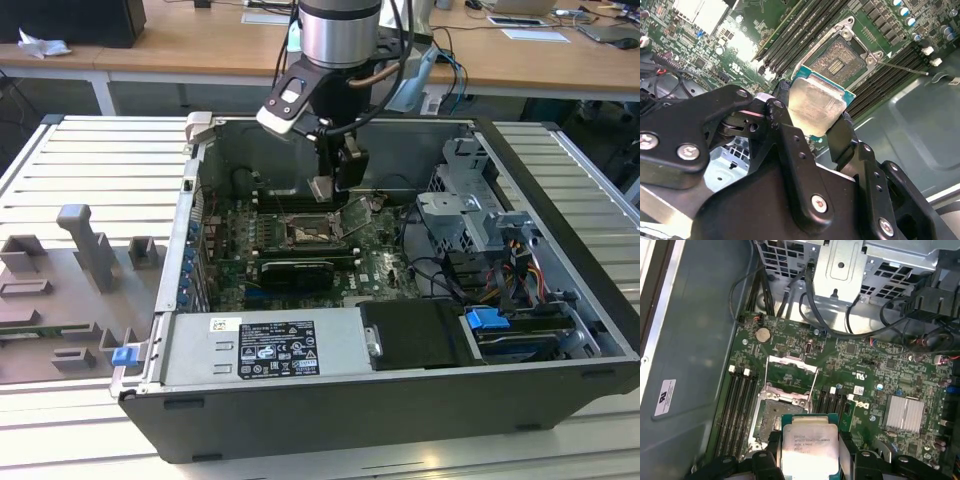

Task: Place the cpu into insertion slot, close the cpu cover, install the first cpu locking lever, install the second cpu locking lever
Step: 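Place the cpu into insertion slot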

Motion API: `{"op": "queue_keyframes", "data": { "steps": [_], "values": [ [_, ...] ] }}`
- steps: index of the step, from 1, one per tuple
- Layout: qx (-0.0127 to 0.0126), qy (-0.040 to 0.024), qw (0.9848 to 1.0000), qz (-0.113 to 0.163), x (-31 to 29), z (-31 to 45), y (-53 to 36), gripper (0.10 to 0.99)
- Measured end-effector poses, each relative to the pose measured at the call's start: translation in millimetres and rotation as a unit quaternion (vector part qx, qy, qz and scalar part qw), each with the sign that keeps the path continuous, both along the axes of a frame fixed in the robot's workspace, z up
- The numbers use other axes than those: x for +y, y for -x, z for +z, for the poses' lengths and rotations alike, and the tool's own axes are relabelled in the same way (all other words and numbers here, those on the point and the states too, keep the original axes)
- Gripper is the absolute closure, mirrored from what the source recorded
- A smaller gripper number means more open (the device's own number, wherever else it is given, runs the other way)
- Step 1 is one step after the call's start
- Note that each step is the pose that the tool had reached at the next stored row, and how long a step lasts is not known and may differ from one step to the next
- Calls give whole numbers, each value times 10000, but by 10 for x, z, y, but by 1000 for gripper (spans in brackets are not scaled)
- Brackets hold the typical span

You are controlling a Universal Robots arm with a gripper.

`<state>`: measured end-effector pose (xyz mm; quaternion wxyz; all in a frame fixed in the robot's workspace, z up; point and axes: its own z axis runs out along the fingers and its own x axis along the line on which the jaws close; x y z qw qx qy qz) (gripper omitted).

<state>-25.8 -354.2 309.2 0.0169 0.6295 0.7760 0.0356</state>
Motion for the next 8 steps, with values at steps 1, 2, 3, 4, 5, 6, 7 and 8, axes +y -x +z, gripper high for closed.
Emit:
{"op": "queue_keyframes", "data": {
  "steps": [1, 2, 3, 4, 5, 6, 7, 8],
  "values": [
    [0, 0, 10000, -27, 0, -1, 0, 545],
    [0, 0, 10000, -58, 0, -4, 0, 545],
    [0, 0, 10000, -80, 0, -6, 0, 545],
    [0, 0, 9999, -131, 0, -9, 0, 545],
    [0, 0, 9999, -158, 0, -10, 0, 545],
    [0, 0, 9998, -183, 0, -11, 0, 545],
    [0, 0, 9998, -213, 0, -14, 0, 545],
    [0, 0, 9997, -238, 0, -17, 0, 545]
  ]
}}
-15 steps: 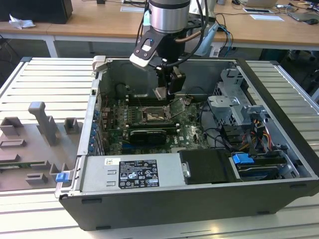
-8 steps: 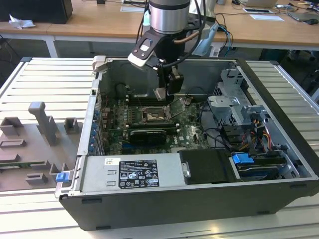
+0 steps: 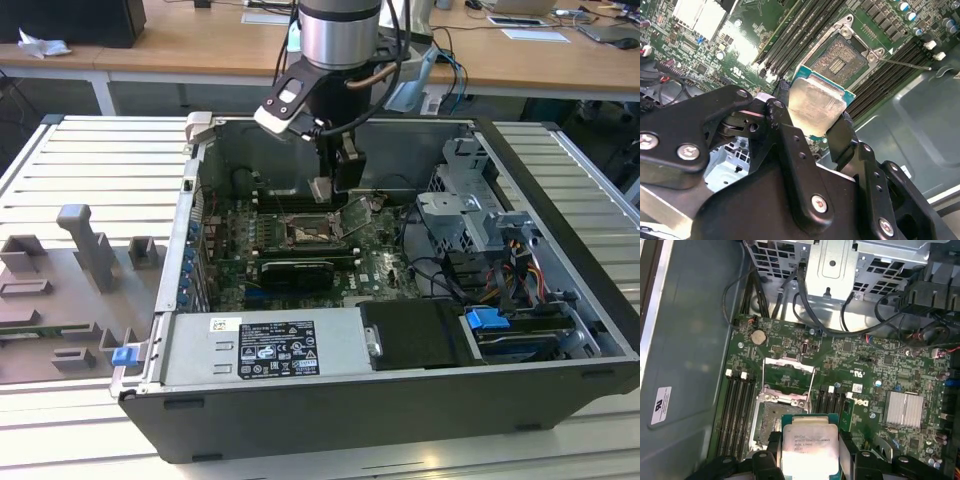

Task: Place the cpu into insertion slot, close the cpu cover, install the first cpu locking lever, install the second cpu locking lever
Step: 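Place the cpu into insertion slot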

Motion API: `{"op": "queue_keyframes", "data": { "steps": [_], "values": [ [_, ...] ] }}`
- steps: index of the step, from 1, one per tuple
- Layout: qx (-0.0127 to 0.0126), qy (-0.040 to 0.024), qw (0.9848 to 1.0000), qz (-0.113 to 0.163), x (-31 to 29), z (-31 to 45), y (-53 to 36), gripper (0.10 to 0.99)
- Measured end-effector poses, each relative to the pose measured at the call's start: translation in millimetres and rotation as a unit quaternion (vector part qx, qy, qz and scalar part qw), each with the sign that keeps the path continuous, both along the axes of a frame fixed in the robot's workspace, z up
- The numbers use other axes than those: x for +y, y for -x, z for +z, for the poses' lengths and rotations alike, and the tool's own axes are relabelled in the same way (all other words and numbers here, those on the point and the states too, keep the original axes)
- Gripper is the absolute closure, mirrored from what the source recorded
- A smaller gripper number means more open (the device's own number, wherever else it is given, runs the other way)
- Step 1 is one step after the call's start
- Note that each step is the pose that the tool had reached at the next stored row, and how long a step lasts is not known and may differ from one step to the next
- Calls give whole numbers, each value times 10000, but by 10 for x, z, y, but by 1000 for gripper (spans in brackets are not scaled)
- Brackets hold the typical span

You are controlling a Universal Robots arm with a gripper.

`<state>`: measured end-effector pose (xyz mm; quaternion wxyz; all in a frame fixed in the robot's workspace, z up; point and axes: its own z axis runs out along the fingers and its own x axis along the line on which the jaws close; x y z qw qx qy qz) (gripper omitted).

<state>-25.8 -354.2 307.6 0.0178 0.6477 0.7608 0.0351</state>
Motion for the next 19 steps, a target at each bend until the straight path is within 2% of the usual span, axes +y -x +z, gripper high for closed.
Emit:
{"op": "queue_keyframes", "data": {
  "steps": [7, 10, 13, 15, 18, 19],
  "values": [
    [0, 4, 9998, -204, 0, -20, 0, 545],
    [1, 5, 9986, -531, 0, -42, 0, 545],
    [2, 4, 9973, -729, 0, -59, 0, 545],
    [4, 5, 9971, -764, 0, -70, 0, 545],
    [32, 7, 9970, -777, 0, -115, 1, 545],
    [40, 7, 9970, -776, 1, -155, 0, 545]
  ]
}}
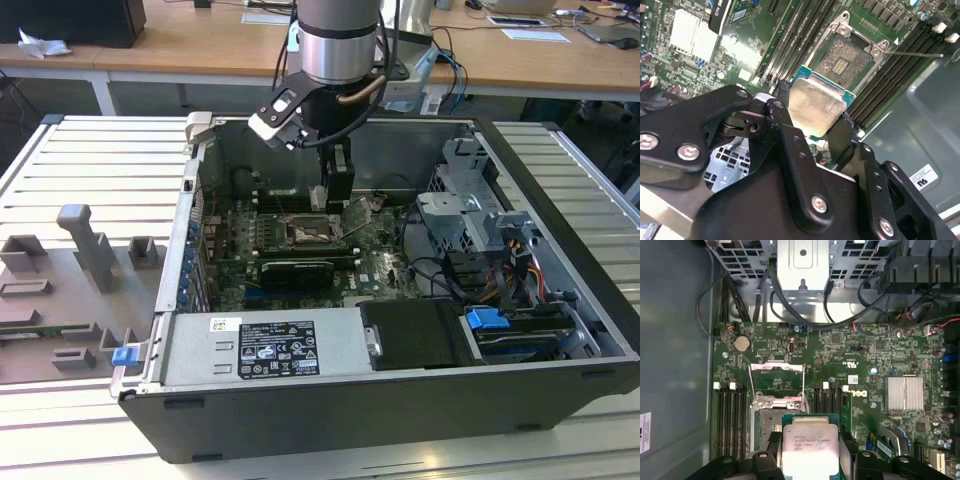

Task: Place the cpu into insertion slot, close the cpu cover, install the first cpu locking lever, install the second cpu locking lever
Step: 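Place the cpu into insertion slot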

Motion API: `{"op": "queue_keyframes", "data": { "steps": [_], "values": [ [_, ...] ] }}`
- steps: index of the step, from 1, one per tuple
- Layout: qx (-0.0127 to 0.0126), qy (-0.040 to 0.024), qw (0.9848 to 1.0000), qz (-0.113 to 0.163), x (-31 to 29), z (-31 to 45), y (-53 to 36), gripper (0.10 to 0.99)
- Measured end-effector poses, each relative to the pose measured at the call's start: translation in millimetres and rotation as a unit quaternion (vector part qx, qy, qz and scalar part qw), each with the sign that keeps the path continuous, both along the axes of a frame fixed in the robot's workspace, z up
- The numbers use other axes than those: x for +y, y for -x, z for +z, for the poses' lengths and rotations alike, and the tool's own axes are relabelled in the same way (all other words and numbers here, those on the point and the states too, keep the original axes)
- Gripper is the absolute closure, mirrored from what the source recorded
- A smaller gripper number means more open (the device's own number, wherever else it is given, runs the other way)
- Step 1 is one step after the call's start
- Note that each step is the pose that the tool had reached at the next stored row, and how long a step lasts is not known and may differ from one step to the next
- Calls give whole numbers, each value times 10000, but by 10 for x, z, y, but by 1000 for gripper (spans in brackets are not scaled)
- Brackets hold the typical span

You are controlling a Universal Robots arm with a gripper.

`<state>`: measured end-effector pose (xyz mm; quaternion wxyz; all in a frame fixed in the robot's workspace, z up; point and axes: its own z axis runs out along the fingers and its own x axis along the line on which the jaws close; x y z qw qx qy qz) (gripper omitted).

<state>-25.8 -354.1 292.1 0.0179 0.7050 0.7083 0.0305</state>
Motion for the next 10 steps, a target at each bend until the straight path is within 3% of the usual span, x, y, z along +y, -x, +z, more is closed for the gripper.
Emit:
{"op": "queue_keyframes", "data": {
  "steps": [3, 7, 10],
  "values": [
    [16, 0, 10000, -5, 0, -97, 0, 545],
    [17, -1, 9994, -351, 1, -184, 0, 545],
    [17, 0, 9996, -276, 4, -251, 6, 545]
  ]
}}
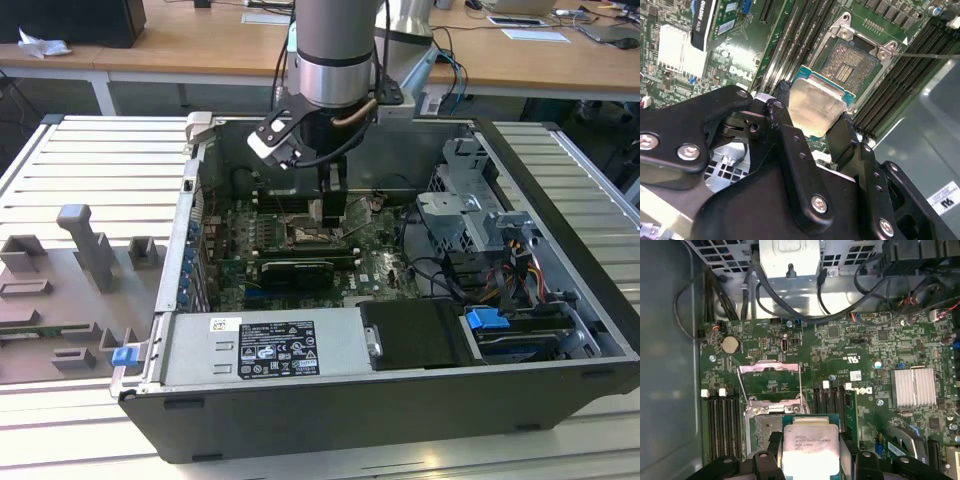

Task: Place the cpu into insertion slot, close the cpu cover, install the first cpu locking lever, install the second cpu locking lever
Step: 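Place the cpu into insertion slot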

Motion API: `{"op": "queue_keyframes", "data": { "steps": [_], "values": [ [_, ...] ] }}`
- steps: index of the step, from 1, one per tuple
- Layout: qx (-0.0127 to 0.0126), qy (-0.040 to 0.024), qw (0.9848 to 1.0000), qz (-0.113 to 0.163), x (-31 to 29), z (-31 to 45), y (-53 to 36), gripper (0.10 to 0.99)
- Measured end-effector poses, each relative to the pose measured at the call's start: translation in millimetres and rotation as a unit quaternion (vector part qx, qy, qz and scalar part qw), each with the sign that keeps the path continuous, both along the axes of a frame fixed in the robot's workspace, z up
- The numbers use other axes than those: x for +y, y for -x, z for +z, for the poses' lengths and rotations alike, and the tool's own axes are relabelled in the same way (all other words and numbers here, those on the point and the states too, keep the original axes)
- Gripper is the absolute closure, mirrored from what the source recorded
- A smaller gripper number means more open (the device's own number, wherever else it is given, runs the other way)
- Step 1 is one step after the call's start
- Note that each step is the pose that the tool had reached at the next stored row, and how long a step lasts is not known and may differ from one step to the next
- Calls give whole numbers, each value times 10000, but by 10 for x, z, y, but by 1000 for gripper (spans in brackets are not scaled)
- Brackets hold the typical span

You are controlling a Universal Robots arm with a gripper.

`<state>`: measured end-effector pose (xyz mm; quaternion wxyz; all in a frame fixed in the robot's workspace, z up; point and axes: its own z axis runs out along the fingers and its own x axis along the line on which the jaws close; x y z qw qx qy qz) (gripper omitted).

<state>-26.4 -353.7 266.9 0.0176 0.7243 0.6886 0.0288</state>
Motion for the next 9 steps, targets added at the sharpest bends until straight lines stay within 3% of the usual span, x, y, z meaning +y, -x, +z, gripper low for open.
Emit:
{"op": "queue_keyframes", "data": {
  "steps": [4, 9],
  "values": [
    [0, -3, 9997, 228, 0, -39, 5, 545],
    [0, -3, 9997, 253, 0, -54, 8, 545]
  ]
}}
